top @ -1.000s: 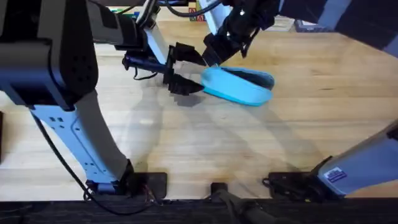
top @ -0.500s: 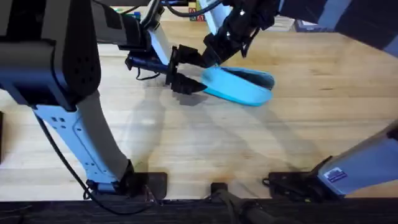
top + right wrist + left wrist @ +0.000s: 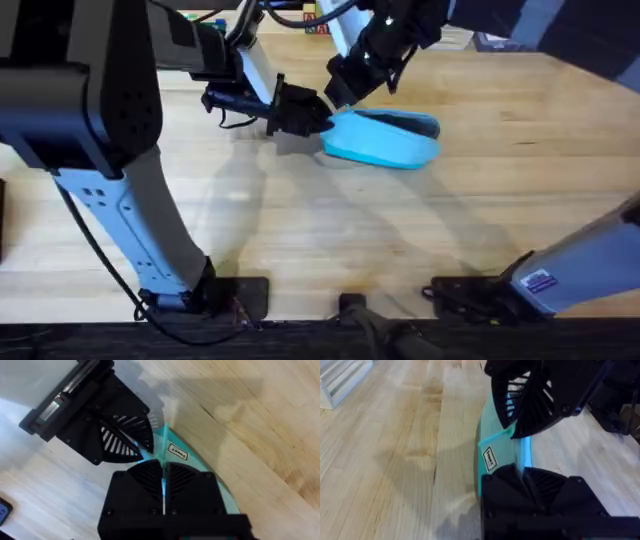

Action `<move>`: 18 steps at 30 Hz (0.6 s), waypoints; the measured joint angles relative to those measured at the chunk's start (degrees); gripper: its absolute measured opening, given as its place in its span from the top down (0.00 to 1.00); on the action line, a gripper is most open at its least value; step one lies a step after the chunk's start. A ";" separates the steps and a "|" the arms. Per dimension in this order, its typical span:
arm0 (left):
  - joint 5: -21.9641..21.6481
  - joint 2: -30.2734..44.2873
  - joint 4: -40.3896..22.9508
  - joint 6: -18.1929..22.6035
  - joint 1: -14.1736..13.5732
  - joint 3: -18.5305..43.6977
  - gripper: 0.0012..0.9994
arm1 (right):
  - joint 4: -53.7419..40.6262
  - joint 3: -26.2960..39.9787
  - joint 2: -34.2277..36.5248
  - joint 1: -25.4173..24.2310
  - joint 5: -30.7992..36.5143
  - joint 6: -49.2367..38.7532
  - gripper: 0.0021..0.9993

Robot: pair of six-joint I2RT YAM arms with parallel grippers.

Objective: Unzip the bag, pick up the pens from the table one at a time and place them inside, then zip the bag closed.

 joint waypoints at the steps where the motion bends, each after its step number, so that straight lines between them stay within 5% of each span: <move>1: 0.00 0.00 0.02 0.00 0.00 0.00 0.96 | 0.02 0.00 0.02 0.00 0.00 0.00 0.97; 18: -0.02 0.00 -0.20 0.00 -0.02 0.00 0.96 | -1.73 0.33 0.02 0.00 0.00 -0.66 0.97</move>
